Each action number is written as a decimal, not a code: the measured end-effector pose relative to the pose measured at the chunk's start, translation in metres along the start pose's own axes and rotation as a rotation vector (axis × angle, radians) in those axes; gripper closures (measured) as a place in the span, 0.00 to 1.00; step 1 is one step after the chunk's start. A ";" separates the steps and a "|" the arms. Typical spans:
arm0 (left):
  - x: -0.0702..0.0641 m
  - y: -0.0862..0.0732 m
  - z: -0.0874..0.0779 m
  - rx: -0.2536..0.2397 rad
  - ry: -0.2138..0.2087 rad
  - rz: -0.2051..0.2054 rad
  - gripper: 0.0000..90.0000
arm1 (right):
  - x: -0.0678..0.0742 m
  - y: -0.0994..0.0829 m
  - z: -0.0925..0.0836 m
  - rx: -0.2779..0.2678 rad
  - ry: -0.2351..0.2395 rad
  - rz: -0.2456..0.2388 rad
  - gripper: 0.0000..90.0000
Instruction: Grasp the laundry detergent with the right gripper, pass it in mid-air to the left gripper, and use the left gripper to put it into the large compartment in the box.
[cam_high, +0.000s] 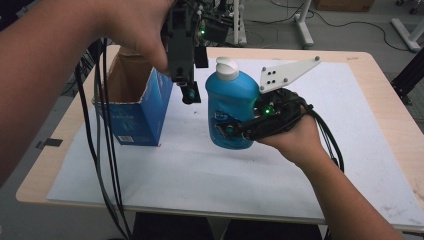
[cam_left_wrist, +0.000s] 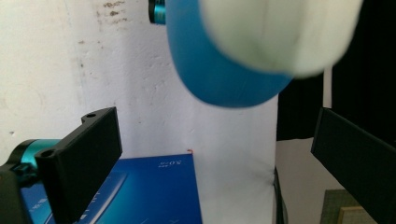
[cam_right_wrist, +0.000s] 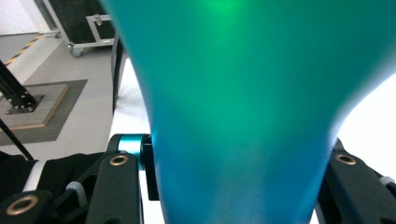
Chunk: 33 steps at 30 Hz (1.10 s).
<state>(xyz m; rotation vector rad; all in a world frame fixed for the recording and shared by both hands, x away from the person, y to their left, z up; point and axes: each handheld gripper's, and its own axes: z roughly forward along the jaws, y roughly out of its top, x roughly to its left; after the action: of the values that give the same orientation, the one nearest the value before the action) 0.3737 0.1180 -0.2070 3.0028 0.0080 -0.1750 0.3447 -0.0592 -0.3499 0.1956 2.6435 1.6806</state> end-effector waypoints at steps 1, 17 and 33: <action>-0.001 0.001 0.000 0.001 0.002 -0.003 0.02 | 0.000 0.001 0.001 -0.001 0.008 0.000 0.51; -0.006 0.018 0.003 0.023 -0.005 -0.011 0.02 | 0.000 0.009 0.015 -0.010 0.056 -0.011 0.51; -0.007 0.031 0.013 0.066 0.011 -0.018 0.02 | 0.000 0.008 0.019 -0.021 0.064 -0.009 0.51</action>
<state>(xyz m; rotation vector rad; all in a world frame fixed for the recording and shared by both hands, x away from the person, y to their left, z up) 0.3655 0.0859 -0.2147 3.0703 0.0316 -0.1632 0.3471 -0.0391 -0.3504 0.1313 2.6662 1.7394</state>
